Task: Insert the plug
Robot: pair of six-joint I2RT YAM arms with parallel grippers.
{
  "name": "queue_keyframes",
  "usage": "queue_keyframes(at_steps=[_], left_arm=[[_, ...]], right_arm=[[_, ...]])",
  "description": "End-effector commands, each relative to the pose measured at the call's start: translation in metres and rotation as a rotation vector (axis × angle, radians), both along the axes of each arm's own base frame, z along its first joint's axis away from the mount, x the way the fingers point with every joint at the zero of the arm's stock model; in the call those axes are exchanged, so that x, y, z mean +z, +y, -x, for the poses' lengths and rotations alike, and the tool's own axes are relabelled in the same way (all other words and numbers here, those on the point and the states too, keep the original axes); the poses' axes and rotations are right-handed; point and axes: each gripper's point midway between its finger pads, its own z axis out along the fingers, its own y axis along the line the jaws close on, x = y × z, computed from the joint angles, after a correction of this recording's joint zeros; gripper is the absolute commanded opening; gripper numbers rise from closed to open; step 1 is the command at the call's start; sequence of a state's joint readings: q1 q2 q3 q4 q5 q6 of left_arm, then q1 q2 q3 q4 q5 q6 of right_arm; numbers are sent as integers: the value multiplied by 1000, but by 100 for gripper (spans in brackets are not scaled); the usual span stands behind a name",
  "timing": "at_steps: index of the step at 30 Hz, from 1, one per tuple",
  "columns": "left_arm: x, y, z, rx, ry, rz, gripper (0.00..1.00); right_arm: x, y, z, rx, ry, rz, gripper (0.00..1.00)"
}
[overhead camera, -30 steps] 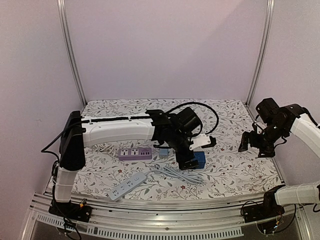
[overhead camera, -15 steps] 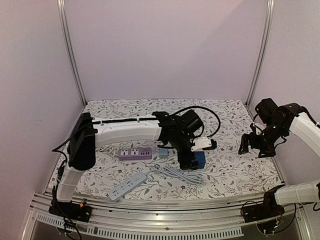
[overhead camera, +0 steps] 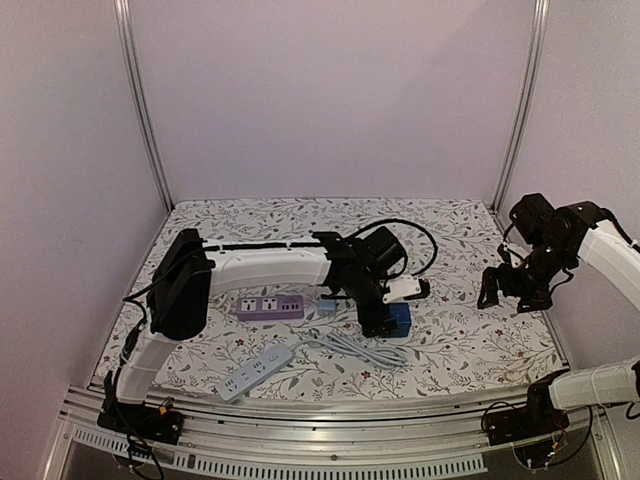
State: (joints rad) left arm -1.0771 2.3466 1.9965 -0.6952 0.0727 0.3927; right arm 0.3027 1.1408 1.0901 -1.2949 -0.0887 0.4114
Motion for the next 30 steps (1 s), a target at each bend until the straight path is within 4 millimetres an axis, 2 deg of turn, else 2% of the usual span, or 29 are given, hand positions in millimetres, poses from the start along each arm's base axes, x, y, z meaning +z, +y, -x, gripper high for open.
queue_keyframes(at_steps=[1,8,12,23,30], left_arm=[[-9,-7,-12,17,-17,11,96],[-12,-1,-26,22,16,33,96],[-16,2,-23,9,43,31,94],[-19,-7,-9,-31,127,75,90],[-26,-8,-8,-16,145,72,76]], right_arm=[[3,2,-1,33,8,4,99],[2,2,-1,48,11,12,99],[0,2,-2,57,24,15,99],[-4,5,-5,69,45,14,99],[-4,5,-5,68,45,16,99]])
